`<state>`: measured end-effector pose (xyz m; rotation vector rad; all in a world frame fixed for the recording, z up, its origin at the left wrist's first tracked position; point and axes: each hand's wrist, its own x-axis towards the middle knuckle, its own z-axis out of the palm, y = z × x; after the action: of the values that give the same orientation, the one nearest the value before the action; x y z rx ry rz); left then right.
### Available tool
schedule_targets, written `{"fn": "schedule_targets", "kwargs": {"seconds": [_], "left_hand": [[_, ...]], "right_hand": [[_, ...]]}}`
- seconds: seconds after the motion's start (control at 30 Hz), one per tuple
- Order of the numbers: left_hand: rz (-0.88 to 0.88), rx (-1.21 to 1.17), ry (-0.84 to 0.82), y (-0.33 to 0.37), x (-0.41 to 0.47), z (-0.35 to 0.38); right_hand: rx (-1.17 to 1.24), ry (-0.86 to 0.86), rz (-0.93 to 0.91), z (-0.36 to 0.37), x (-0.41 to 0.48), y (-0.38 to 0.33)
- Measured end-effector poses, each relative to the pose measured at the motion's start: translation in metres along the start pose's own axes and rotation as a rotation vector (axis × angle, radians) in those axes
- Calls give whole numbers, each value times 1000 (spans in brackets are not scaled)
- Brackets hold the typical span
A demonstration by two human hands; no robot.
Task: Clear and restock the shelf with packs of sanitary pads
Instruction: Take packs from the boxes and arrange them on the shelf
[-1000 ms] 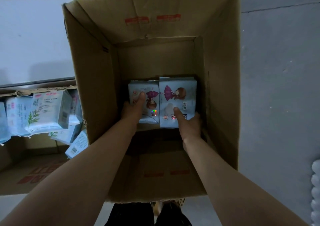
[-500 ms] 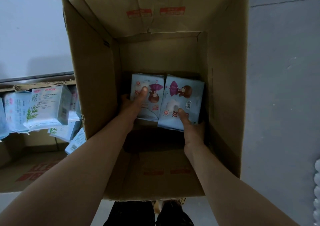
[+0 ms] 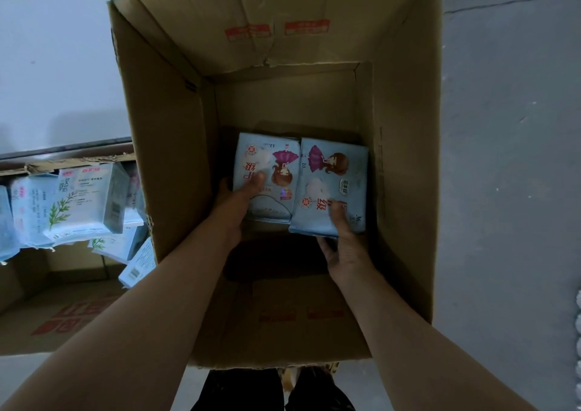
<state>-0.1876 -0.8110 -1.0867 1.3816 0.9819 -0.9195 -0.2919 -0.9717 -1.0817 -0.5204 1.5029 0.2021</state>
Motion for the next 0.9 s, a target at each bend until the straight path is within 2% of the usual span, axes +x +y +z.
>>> {"fn": "schedule_targets", "kwargs": {"seconds": [0.27, 0.57, 0.9], "left_hand": [[30, -4, 27, -5, -24, -6], [34, 114, 21, 16, -60, -3], [39, 164, 5, 59, -139, -17]], "right_hand": [[41, -6, 41, 3, -15, -4], [131, -3, 95, -5, -52, -18], [156, 29, 101, -8, -154, -25]]}}
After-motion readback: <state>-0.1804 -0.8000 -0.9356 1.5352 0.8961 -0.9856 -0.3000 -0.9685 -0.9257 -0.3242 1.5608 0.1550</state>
